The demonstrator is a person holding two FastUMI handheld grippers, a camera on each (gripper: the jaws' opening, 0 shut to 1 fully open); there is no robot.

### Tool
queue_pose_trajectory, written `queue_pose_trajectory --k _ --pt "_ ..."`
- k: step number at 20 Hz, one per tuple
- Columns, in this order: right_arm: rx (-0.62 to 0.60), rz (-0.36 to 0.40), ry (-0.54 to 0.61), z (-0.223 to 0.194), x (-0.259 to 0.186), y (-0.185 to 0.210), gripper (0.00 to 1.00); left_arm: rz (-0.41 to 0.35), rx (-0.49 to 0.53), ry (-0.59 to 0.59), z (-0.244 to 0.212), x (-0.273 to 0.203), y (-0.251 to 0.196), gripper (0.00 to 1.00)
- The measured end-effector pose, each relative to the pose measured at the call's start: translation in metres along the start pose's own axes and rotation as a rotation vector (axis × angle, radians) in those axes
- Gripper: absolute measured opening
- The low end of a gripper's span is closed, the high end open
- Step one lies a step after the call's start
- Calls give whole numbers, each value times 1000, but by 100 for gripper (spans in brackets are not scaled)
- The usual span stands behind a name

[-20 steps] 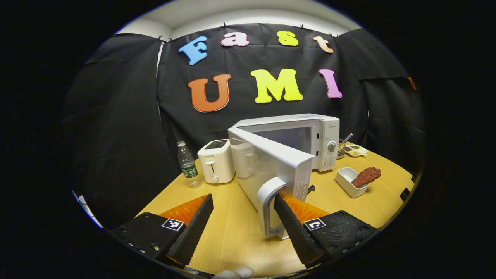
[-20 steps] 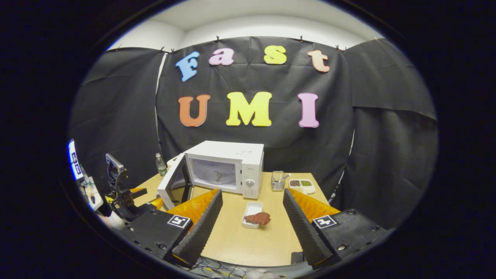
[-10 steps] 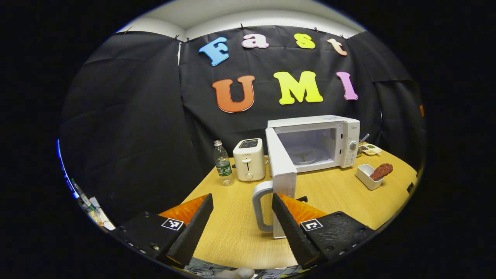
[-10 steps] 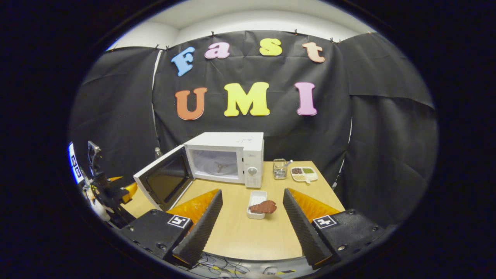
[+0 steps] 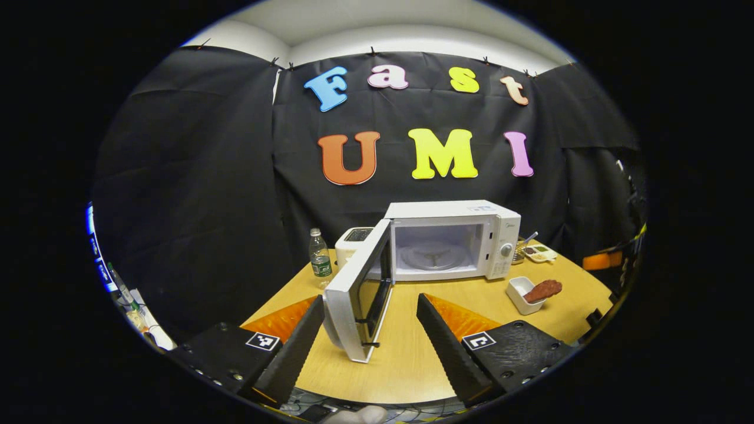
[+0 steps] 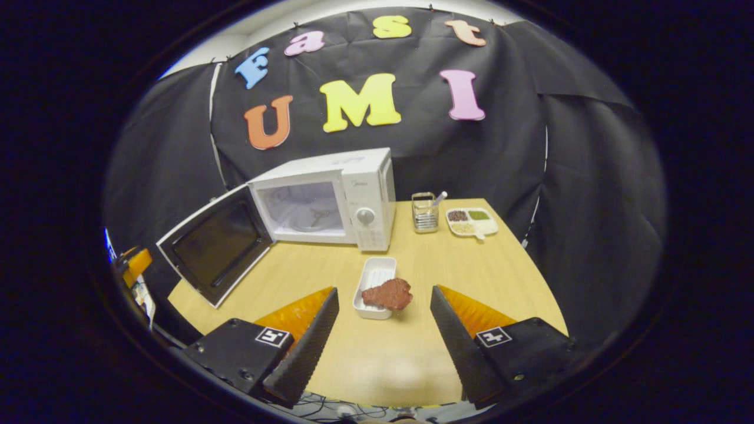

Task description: Open the microwave oven with the left hand, put the food in, and close the microwave oven.

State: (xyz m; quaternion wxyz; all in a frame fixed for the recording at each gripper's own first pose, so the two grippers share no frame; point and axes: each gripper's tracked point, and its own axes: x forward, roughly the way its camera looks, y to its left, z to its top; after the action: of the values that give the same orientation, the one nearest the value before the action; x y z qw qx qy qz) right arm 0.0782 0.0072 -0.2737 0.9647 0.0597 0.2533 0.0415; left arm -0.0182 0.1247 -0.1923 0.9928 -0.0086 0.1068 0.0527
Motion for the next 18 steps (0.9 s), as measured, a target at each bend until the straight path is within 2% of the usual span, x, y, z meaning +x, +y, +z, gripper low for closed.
queue_pose_trajectory --k 1,2,3,5,6,9,10,11,12,13,14,15,16,17,18 --pt "10 15 30 -7 18 -6 99 13 -3 0 5 1 -5 96" --pt "24 26 60 -14 35 -13 85 26 -5 -4 12 1 -11 96" --pt "53 48 93 -23 51 -16 95 39 -5 -5 19 3 -17 96" --pt "139 121 164 -34 78 -14 94 71 4 -9 33 6 -28 96" --pt "171 151 200 -37 89 -15 81 89 2 -5 38 8 -33 96" --pt "240 242 266 -38 114 -12 78 143 -30 -3 52 14 -45 96" --pt "258 268 293 -40 121 -10 82 162 -35 2 53 16 -48 97" --pt "279 299 314 -41 126 -8 78 183 -43 2 55 16 -51 97" --pt "301 320 339 -42 131 -7 61 195 -50 3 58 16 -54 97" --pt "320 334 358 -44 136 -6 70 211 -47 5 59 15 -56 97" --pt "328 352 377 -46 139 -5 62 227 -37 6 60 14 -57 97" --pt "339 361 392 -48 141 -6 43 242 -25 9 60 12 -58 96" --pt "351 368 402 -47 142 -6 45 255 -12 10 61 10 -59 97" --pt "365 391 407 -46 141 -3 25 261 -2 11 61 9 -61 96" --pt "371 388 416 -44 142 -5 14 270 5 14 61 6 -64 96"
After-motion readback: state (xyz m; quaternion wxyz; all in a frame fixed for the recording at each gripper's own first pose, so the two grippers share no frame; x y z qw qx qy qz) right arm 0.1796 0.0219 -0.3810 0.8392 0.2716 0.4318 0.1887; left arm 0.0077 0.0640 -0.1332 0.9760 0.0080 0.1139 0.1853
